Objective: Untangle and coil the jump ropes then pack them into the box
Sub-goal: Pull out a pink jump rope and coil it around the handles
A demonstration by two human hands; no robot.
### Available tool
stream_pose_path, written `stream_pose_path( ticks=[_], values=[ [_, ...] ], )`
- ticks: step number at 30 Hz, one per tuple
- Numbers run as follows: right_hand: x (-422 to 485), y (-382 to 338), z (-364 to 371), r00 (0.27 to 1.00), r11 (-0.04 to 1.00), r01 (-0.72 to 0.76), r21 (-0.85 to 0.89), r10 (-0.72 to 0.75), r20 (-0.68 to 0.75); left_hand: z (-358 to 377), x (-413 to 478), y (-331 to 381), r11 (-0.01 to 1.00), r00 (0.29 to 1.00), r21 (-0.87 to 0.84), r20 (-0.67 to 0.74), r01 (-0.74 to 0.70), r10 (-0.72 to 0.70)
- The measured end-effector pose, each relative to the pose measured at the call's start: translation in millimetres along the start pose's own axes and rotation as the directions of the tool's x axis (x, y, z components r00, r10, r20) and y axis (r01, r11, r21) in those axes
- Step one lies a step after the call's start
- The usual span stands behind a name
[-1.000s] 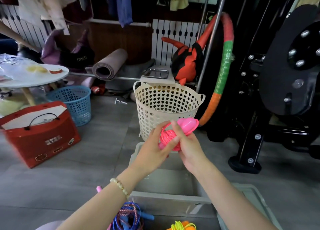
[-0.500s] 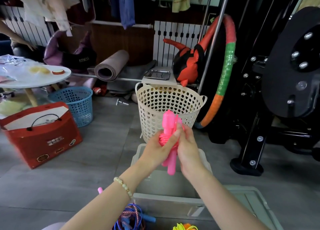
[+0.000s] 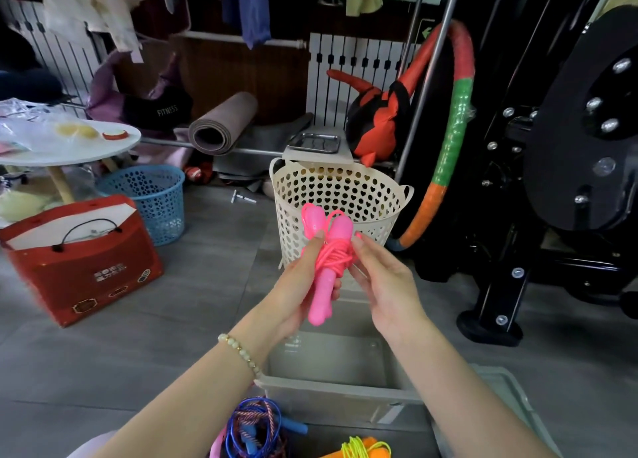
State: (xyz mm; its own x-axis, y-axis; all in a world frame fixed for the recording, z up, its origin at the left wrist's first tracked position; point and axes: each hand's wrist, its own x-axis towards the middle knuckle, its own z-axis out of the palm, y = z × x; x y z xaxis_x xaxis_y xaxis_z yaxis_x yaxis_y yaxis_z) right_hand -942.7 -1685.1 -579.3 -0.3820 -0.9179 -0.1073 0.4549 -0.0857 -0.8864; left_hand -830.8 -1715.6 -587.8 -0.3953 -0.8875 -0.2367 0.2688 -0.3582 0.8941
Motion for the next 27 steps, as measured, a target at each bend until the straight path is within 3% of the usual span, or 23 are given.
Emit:
stream_pose_path(
  ticks=[3, 9, 11, 15, 17, 20, 23, 27],
  values=[
    [1, -6, -4, 0.998, 0.997, -0.046, 0.067, 0.043, 0.052, 2, -1, 3, 0.989, 0.996, -0.134, 0.067, 0.065, -0.056],
    [-1, -13, -14, 0.977, 0.968, 0.210, -0.136, -0.201, 0.077, -1, 3, 9, 0.990, 0.989, -0.105, 0.129, 0.093, -0.079],
    [-5, -12, -12, 0.947, 0.925, 0.317, -0.209, -0.297, 0.124, 1, 0, 11, 0.997, 0.995, -0.040, 0.075, 0.066, -0.063],
    [-8, -11, -11, 0.882, 0.799, 0.470, -0.376, -0.408, 0.238, -1, -3, 10, 0.935, 0.994, 0.348, -0.057, -0.066, 0.091],
    [-8, -10, -11, 0.887, 0.812, 0.460, -0.359, -0.399, 0.234, -2, -2, 7, 0.900, 0.982, 0.405, -0.020, -0.163, 0.187],
    [-8, -6, -11, 0.903, 0.838, 0.426, -0.340, -0.374, 0.210, -1, -4, 4, 0.871, 0.935, 0.349, 0.048, -0.345, 0.351],
    [-7, -5, -10, 0.936, 0.873, 0.350, -0.340, -0.308, 0.171, -7, 1, -3, 0.734, 0.842, 0.448, 0.091, -0.511, 0.531],
    [-6, -5, -10, 0.963, 0.929, 0.263, -0.260, -0.234, 0.137, -12, -1, -4, 0.637, 0.836, 0.571, 0.180, -0.517, 0.518]
  ],
)
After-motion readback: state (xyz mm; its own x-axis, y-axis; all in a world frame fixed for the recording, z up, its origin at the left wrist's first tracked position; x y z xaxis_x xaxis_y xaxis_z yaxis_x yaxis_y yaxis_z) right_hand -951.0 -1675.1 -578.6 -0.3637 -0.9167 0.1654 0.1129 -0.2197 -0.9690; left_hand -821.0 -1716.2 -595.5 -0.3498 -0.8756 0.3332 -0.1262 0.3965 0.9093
